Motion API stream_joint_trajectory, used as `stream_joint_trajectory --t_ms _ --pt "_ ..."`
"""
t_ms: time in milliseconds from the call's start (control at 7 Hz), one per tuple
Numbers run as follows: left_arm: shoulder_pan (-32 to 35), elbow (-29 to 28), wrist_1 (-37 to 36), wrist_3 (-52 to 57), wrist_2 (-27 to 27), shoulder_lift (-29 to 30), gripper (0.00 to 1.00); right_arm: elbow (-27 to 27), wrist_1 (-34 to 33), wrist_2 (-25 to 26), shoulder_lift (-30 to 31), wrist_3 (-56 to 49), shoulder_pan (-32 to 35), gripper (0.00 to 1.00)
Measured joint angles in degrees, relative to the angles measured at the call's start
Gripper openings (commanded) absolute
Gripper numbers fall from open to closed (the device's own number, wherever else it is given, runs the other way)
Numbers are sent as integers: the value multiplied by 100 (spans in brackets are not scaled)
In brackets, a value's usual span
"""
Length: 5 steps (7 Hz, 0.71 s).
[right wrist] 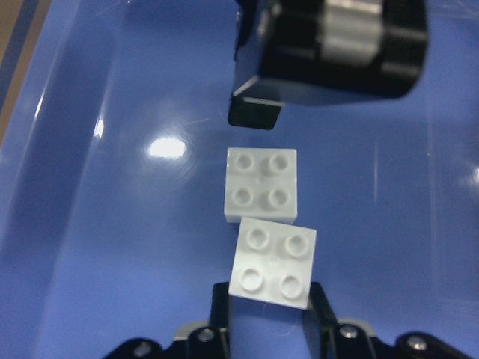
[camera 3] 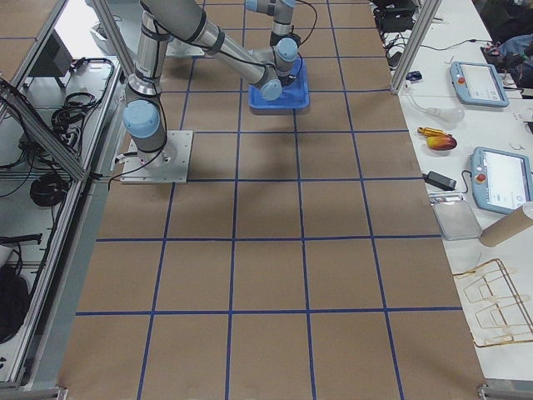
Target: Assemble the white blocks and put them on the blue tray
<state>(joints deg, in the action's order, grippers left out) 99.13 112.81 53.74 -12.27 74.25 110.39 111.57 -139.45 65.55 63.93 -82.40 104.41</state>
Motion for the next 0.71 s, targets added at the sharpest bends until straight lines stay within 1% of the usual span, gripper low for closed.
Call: stream_joint_trajectory --t_ms 286,429,571,714 --pt "-6 -2 -1 7 2 0 0 4 4 -12 6 194 0 75" --pt "-7 -3 -1 13 2 0 0 5 8 -1 21 249 0 78" --pt "-7 -2 2 19 2 0 0 -2 28 35 67 340 -5 84" --pt "-7 -14 4 29 4 2 0 -13 95 90 171 577 -23 96"
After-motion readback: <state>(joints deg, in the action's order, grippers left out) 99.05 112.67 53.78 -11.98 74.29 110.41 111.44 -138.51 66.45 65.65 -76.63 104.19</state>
